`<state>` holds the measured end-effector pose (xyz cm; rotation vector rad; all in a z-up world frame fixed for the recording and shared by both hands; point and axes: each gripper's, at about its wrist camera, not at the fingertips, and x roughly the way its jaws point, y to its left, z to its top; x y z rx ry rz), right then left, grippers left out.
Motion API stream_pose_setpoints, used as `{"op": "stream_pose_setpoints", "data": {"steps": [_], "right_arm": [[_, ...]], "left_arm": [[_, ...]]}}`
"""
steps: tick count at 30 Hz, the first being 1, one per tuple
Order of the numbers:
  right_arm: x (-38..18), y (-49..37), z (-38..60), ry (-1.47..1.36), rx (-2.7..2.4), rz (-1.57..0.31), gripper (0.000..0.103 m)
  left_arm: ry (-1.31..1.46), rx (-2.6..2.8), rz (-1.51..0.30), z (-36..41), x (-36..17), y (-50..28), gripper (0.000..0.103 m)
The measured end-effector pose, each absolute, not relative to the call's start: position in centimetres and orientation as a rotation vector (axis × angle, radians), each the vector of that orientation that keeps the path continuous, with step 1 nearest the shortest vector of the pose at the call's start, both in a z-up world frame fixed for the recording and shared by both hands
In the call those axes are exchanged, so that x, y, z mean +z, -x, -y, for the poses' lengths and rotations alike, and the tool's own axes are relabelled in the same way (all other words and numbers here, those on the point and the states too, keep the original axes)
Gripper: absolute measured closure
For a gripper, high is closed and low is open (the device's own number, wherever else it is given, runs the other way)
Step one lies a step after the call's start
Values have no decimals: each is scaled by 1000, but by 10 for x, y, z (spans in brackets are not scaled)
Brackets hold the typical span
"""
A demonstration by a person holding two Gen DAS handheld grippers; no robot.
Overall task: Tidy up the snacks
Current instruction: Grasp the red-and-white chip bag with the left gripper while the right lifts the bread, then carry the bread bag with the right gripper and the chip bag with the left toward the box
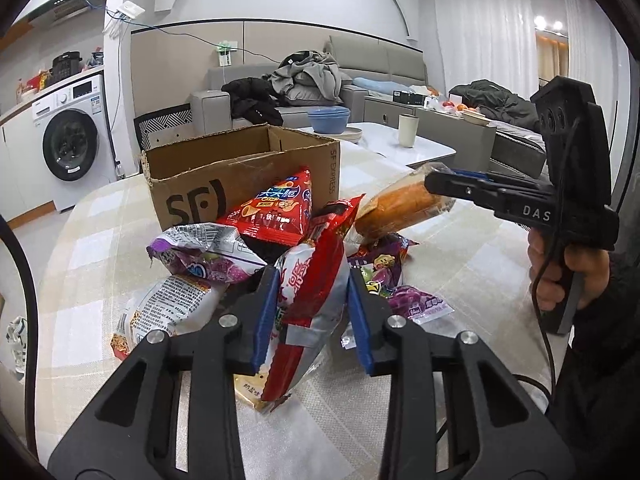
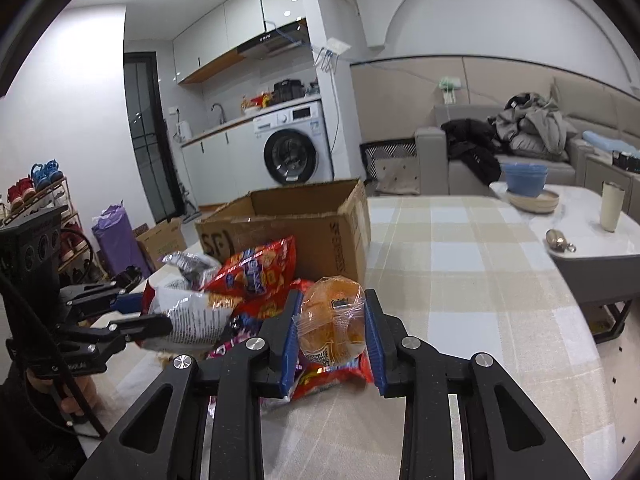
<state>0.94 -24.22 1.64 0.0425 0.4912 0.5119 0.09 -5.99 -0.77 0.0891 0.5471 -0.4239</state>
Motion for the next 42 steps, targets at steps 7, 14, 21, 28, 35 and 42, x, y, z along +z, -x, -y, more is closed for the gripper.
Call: {"op": "stream_pose_setpoints", "data": {"steps": [7,14,21,28,35,42], "right_arm": [[2,-16,242,-16,558,-619,67],[-12,-32,222,37,549,-714,61],[-7,-24,220,75,552,-662,65],[5,-14,226,43,570,-600,66],[23,-5,235,-9,582,-517,66],[38,-5,232,-53,580,-461,66]], "left_arm": [[-112,-417,-574,61,-11,0,68],[-117,-375,-649,59,-24,-15,55],[-101,-375,-654,54,-28,-17,68],[-63,-400,-613,49,-17,-10,73],[-12,-406,-549,39,3,1,73],[53,-377,-519,19,23,2,74]]}}
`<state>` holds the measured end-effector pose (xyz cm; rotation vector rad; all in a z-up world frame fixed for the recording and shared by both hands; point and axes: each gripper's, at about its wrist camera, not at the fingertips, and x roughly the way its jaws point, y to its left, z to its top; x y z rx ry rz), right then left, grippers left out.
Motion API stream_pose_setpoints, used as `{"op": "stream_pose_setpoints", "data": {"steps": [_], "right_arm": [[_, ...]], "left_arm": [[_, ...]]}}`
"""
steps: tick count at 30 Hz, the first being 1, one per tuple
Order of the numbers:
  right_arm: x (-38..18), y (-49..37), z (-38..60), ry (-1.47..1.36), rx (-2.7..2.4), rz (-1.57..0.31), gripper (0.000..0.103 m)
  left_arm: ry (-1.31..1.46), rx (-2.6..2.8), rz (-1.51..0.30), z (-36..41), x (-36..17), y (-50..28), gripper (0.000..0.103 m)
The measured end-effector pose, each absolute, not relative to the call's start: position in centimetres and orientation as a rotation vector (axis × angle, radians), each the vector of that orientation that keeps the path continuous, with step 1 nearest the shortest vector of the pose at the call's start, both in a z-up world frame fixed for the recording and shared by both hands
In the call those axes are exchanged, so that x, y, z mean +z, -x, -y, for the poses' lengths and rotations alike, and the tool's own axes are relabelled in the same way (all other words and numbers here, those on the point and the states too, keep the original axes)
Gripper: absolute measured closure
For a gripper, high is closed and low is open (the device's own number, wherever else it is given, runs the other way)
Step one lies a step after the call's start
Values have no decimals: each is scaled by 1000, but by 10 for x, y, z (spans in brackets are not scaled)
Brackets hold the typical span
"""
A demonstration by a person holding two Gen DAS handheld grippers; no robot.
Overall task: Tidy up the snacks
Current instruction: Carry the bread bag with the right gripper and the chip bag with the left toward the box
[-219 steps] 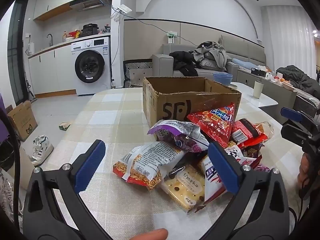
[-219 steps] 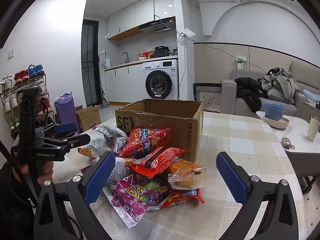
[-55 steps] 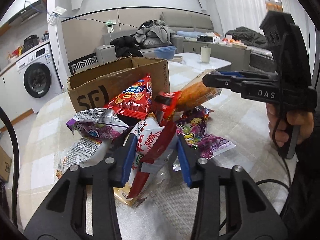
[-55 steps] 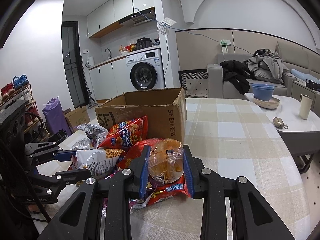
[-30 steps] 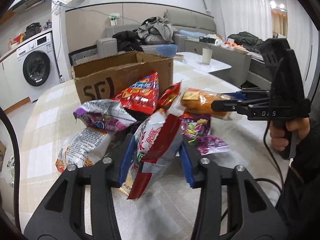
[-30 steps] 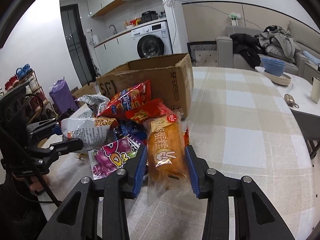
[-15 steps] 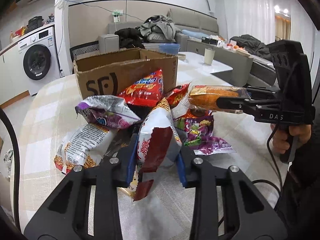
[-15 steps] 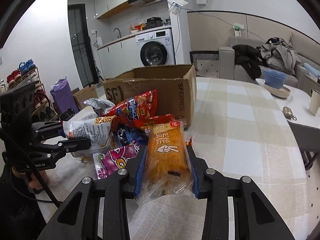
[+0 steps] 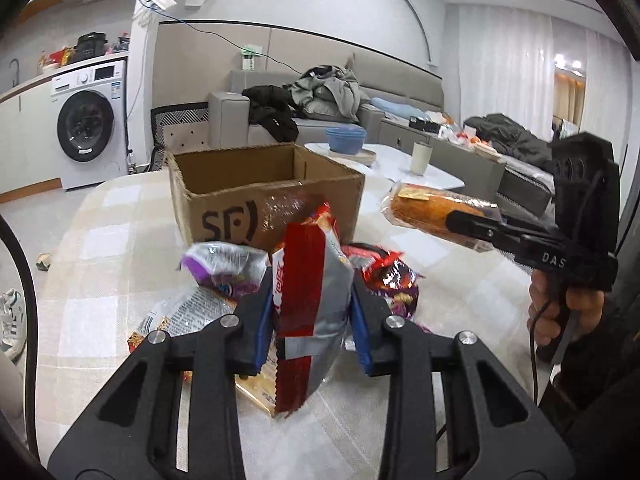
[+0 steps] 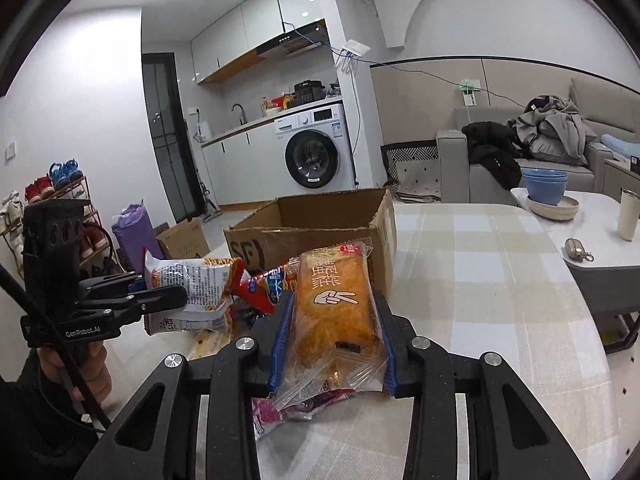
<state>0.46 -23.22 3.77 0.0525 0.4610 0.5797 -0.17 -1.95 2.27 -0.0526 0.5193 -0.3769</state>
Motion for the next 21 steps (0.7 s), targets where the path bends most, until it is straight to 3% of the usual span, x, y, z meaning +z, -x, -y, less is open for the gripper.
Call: {"op": "stream_pose_setpoints", "data": {"steps": [21], "right_arm": [[62,-6,232,-98,584,-370,66]], "left_arm": [[118,-379,-453,-9,56,32,75]]}}
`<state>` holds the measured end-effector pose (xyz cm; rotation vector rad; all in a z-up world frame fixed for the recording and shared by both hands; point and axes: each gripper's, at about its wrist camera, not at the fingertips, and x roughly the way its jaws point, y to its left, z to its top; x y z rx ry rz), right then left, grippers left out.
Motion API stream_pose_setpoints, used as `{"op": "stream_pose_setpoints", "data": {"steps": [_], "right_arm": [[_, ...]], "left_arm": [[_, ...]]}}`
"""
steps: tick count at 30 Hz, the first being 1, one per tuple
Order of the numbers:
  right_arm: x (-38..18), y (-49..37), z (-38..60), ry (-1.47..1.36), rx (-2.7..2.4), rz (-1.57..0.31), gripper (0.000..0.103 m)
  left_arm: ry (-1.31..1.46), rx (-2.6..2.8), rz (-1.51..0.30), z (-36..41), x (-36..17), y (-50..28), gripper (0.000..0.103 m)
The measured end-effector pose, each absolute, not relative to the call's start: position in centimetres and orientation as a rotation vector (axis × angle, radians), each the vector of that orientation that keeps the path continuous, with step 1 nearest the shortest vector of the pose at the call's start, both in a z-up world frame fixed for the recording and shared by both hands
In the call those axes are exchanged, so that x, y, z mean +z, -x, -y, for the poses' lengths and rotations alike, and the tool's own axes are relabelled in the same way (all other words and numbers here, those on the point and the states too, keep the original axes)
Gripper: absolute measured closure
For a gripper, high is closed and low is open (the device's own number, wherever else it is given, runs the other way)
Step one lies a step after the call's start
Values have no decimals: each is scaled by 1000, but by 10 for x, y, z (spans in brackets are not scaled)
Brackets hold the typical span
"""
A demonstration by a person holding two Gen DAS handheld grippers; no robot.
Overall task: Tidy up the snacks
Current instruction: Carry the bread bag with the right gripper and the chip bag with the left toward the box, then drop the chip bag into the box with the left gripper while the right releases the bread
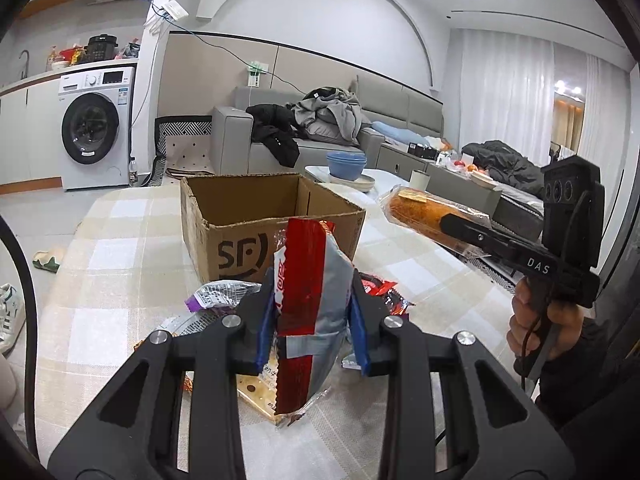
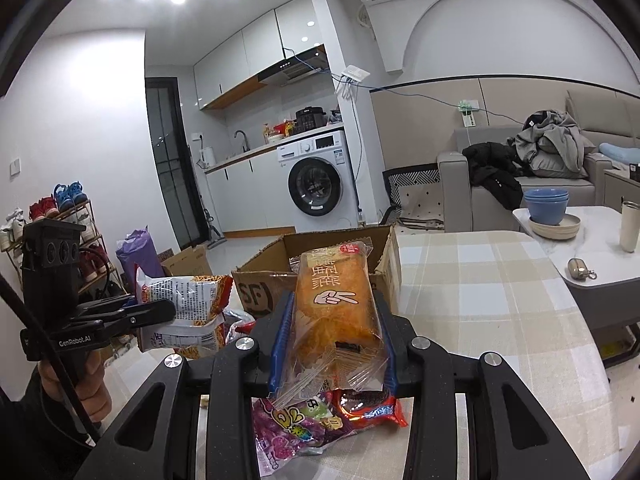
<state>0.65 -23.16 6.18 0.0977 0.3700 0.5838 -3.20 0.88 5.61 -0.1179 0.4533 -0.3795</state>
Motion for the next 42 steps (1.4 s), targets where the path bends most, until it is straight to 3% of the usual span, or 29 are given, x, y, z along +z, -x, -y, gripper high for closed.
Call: {"op": "stream_pose_setpoints", "data": {"steps": [17,42], "right_arm": [[65,-25,219,-106,593,-380,66],[73,-78,181,-126,578,-434,66]], "left_arm": [[129,-330,-411,-15,86,32,75],[100,-232,-400,6,117,-49,75]]}}
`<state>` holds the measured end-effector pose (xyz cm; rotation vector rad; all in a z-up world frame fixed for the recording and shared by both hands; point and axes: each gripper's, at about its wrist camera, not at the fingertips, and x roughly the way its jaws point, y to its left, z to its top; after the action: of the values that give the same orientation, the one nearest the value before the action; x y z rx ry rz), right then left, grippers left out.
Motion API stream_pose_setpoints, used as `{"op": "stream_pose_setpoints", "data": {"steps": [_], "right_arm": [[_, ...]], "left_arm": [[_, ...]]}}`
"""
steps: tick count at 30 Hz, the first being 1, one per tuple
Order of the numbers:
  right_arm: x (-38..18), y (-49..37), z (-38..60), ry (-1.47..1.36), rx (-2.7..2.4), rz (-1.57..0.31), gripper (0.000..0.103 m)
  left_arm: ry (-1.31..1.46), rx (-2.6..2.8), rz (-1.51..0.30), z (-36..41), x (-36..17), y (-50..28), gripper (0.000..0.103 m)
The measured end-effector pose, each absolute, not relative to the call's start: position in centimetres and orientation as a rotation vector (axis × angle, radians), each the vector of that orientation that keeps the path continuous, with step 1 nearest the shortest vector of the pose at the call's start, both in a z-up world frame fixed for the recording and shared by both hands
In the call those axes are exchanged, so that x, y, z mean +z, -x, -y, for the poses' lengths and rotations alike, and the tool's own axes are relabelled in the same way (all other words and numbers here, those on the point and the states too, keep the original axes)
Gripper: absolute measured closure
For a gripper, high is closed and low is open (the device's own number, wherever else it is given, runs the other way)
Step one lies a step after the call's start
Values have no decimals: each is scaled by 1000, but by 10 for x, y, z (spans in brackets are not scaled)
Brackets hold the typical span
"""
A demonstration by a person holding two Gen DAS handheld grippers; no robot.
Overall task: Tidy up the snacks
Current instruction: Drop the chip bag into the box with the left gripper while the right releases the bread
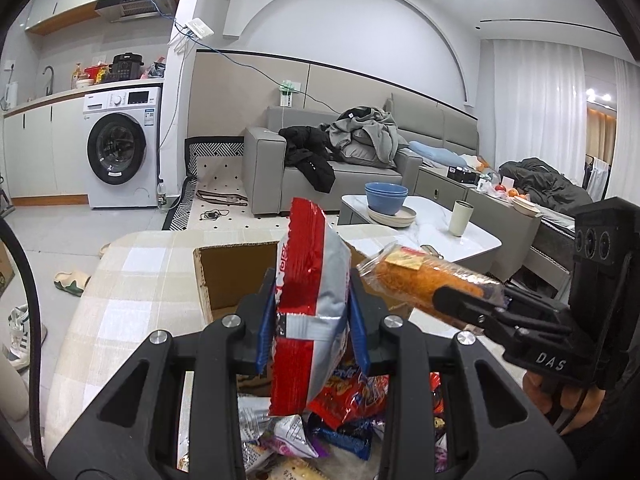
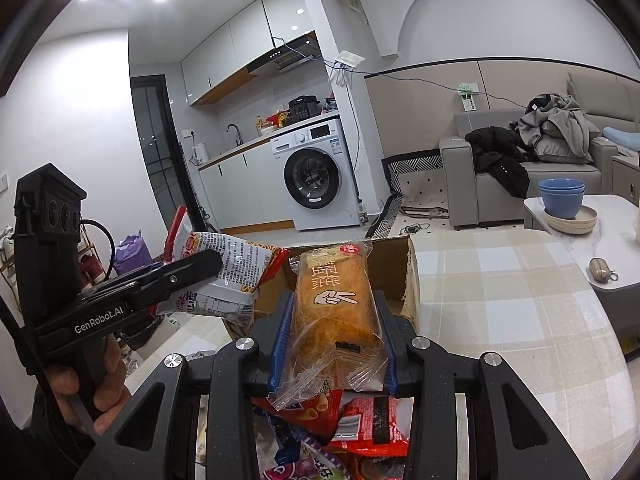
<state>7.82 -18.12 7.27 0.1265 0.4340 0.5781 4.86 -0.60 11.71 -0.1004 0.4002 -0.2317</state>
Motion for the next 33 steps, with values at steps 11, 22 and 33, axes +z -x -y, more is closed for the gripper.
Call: {"op": "stream_pose_setpoints", "data": {"steps": [11,22,33], "right_arm": [[69,-98,163,-114,578,-472,66],[57,-116,149,-82,569,-511,54],[66,-102,166,-85,580,-482,19]], "left_arm": [[124,-228,-416,0,117,-74,75],[104,-162,-486,0,103,-139,74],[100,-140,-503,-10,96,-135,19]]}}
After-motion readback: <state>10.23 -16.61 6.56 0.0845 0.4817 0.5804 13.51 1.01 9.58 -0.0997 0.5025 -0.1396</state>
